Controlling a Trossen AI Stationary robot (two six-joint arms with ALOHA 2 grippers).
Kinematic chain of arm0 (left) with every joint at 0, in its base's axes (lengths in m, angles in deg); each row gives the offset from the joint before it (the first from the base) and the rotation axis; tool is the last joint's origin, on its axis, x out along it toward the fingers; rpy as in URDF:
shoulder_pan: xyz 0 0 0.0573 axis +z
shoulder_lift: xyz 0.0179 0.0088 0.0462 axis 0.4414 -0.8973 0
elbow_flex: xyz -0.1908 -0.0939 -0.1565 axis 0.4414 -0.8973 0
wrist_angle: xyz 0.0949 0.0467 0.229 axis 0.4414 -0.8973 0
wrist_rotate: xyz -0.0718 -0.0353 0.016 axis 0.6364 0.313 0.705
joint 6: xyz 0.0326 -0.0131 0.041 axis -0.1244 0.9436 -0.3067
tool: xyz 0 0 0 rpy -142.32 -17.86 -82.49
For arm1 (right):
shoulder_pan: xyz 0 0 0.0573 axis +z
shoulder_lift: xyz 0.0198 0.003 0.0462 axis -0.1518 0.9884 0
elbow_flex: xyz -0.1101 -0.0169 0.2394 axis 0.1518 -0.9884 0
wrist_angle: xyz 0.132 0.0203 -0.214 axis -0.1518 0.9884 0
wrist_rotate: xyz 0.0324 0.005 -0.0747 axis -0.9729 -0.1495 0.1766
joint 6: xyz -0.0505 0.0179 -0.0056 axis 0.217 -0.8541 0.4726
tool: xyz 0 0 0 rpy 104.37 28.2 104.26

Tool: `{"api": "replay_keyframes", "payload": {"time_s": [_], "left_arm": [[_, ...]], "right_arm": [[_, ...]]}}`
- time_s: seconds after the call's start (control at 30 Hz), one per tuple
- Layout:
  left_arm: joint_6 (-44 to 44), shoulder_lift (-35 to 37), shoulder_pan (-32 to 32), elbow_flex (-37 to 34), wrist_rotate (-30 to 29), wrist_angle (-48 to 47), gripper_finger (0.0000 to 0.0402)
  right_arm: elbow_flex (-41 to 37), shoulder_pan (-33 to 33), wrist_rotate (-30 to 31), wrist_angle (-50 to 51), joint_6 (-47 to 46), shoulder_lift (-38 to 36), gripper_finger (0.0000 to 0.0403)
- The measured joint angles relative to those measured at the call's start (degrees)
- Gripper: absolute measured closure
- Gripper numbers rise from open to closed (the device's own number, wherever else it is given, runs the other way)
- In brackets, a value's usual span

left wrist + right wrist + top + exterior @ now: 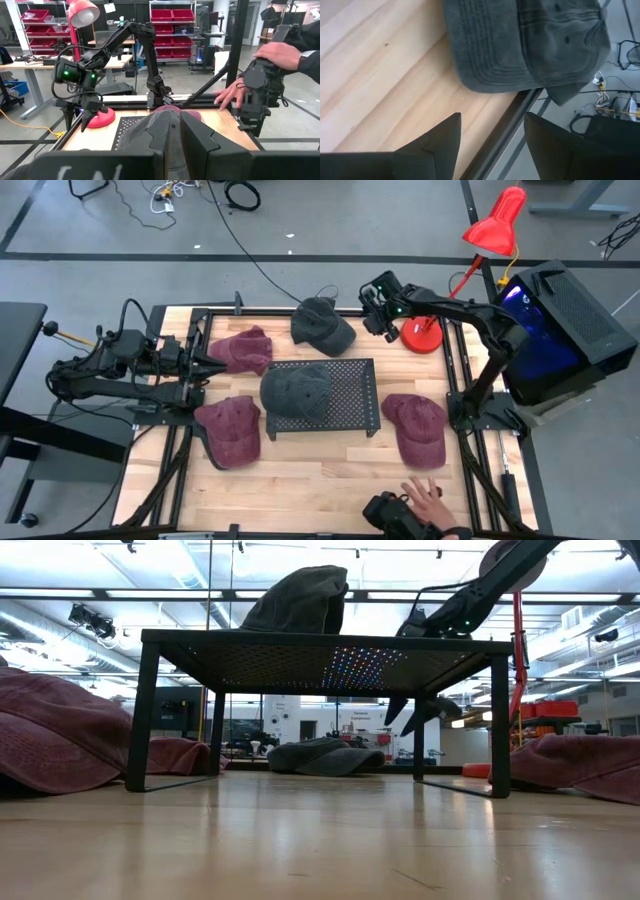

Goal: Pick & Place hat
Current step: Stack the top black cap on top of the black cap on the shelf

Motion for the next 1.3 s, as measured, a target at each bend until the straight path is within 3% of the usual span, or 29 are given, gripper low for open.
{"api": "replay_keyframes", "payload": {"time_s": [0.63,1.3], "left_arm": [[0.0,0.0,0.0,0.0,0.0,0.0,0.0353],[0.0,0.0,0.0,0.0,0.0,0.0,0.0353]], "right_arm": [[-0.1,1.2,-3.0,-3.6,2.2,0.9,0.0183],[-10.2,2.7,-2.9,-16.1,2.4,-0.4,0.0183]]}}
